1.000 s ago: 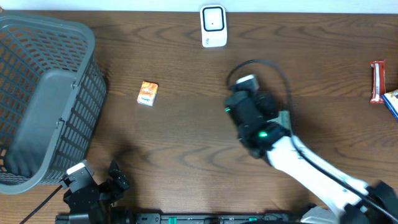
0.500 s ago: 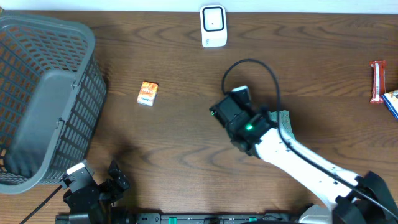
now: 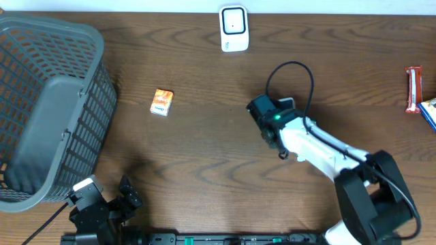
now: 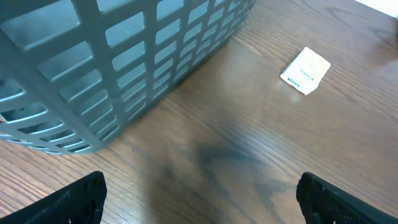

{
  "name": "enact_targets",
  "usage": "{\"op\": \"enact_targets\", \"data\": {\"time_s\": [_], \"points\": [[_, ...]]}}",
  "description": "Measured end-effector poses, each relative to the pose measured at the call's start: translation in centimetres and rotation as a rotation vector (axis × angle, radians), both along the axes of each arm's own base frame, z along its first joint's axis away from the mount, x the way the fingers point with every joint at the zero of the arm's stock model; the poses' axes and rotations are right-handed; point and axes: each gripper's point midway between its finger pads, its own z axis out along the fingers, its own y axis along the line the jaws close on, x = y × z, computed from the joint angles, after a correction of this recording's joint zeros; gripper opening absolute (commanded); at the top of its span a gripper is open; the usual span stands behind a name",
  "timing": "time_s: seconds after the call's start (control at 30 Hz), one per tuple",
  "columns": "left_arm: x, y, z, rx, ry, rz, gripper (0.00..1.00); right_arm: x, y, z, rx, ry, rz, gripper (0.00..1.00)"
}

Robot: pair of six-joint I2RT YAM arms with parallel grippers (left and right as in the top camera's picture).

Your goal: Scan the item barcode

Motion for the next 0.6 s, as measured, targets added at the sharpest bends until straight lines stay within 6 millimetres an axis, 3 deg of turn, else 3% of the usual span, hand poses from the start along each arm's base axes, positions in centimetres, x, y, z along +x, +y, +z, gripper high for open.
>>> {"op": "enact_targets", "data": {"time_s": [0.13,0.23,0.57,0.6], "points": [[0.0,0.0,0.0,0.0,0.0,0.0,0.98,-0.1,-0.5,-1.3,0.011,0.035,-0.033,0.6],[0.0,0.0,0.0,0.0,0.0,0.0,0.98,0.1,-0.4,-2.2,0.008,0.042,-0.03,0.65],[0.0,0.0,0.0,0.0,0.0,0.0,0.98,3.4,-2.1,-2.1,-0.104,-0.038,-0.063,0.7],[0.0,0.0,0.0,0.0,0.0,0.0,0.98,3.5,-2.4,-2.2,-0.093,-0.035,-0.07,0.66]]}}
